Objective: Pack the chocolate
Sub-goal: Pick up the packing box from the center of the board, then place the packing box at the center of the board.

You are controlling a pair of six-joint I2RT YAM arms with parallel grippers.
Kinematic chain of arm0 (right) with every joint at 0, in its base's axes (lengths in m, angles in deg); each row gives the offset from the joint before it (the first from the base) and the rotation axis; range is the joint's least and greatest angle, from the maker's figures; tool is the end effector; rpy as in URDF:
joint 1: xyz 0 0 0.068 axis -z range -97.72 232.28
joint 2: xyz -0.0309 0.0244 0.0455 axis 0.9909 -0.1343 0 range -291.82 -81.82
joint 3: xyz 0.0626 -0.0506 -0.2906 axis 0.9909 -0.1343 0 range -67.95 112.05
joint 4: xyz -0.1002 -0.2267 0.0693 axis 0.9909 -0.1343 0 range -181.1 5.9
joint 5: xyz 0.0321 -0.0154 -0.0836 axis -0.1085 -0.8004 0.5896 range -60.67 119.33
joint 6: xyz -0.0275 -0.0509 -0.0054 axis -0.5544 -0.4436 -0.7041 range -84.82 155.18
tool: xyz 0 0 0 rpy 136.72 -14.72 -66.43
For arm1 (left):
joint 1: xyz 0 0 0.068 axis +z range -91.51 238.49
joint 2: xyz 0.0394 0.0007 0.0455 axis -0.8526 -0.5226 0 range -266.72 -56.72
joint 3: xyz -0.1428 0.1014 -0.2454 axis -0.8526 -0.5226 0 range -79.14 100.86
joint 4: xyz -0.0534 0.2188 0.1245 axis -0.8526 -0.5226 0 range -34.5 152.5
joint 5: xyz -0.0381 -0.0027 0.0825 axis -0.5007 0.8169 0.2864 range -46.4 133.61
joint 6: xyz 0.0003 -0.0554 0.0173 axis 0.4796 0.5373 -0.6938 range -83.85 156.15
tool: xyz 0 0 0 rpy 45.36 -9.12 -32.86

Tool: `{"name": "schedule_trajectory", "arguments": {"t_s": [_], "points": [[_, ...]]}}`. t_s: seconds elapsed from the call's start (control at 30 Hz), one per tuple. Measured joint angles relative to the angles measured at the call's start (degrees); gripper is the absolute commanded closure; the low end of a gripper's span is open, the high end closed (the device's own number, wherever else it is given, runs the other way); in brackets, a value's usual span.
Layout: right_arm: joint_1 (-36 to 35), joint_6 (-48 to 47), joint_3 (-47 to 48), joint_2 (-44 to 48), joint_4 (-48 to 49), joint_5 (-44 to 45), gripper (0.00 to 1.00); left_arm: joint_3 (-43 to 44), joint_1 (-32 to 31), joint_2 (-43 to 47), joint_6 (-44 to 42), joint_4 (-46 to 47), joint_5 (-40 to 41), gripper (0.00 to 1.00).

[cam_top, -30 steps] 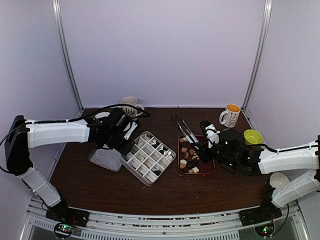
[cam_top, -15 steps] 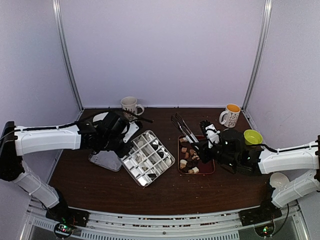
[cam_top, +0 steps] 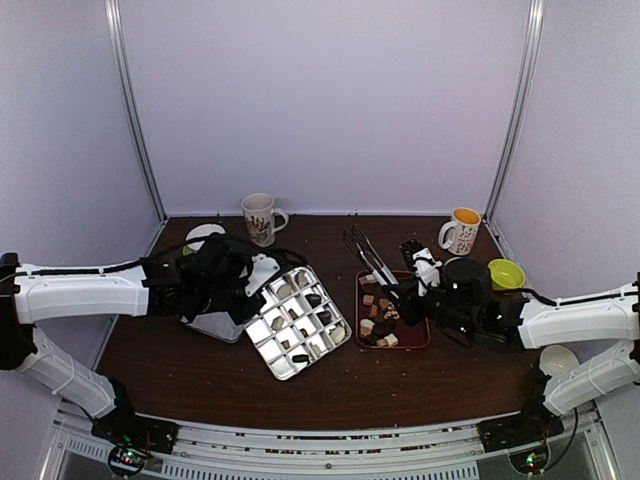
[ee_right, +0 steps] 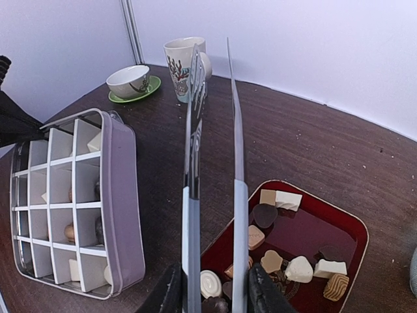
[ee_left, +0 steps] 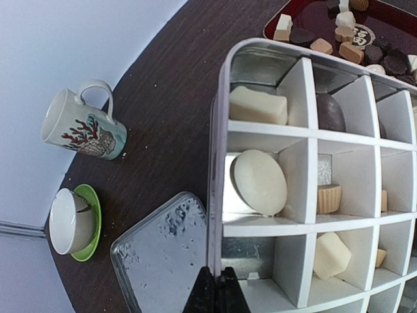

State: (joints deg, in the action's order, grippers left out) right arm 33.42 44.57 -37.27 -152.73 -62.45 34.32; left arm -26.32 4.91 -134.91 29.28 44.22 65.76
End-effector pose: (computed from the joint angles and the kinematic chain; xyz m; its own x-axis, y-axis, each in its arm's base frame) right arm 0.1710 0.1903 0.2445 -0.3205 -0.1197 -0.9397 -0.6525 0.7470 0.1274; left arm 0.1816 -0.2195 0.2743 -0.3371 0.6435 -0.6872 0.6281 0.6975 0.3450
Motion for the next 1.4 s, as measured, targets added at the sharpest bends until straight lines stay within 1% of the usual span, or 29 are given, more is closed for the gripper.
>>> {"name": "schedule_trajectory", "arguments": {"t_s": [0.1, 0.2, 0.33, 0.47, 0.6, 0.73, 0.97, 1.17, 1.2, 1.23, 1.3, 1.4], "points": [[0.0, 0.1, 0.0, 0.9, -0.7, 0.0, 0.68, -0.3, 0.0, -0.1, 0.1, 0.9, 0.2, 1.0], [0.0, 1.0, 0.9, 2.1, -5.2, 0.3, 0.68, -0.3, 0.4, -1.2, 1.0, 2.0, 0.0, 1.0], [0.0, 3.2, 3.0, 5.5, -14.2, 0.6, 0.67, -0.3, 2.2, -3.9, 4.2, 2.6, -1.2, 1.0], [0.0, 5.3, 7.5, 9.0, -25.9, 0.2, 0.66, 2.4, 6.0, -7.9, 9.7, -0.4, -5.1, 1.0], [0.5, 7.5, 13.6, 9.3, -39.0, -0.1, 0.66, 5.4, 9.0, -11.4, 14.6, -3.3, -8.8, 1.0], [1.0, 9.1, 18.0, 9.3, -51.6, -0.7, 0.66, 6.8, 9.9, -13.6, 17.8, -4.5, -10.7, 1.0], [1.2, 10.1, 20.1, 9.7, -65.6, -1.6, 0.66, 6.9, 11.6, -16.5, 23.5, -3.8, -16.1, 1.0], [2.8, 11.0, 21.3, 9.8, -71.9, -2.2, 0.66, 6.9, 11.8, -19.5, 27.5, -1.6, -18.0, 1.0], [3.3, 11.1, 21.4, 9.8, -72.3, -2.3, 0.66, 6.9, 11.8, -20.0, 27.9, -1.0, -18.0, 0.98], [3.7, 11.4, 21.4, 9.8, -72.6, -2.5, 0.66, 6.9, 11.8, -20.1, 28.1, -0.8, -18.0, 0.95], [4.9, 11.7, 21.4, 9.8, -73.0, -3.1, 0.66, 6.9, 11.8, -20.1, 28.5, -0.3, -18.0, 0.83], [7.0, 11.9, 21.4, 9.6, -73.0, -4.9, 0.66, 6.9, 11.8, -20.1, 28.8, 1.3, -18.1, 0.69]]}}
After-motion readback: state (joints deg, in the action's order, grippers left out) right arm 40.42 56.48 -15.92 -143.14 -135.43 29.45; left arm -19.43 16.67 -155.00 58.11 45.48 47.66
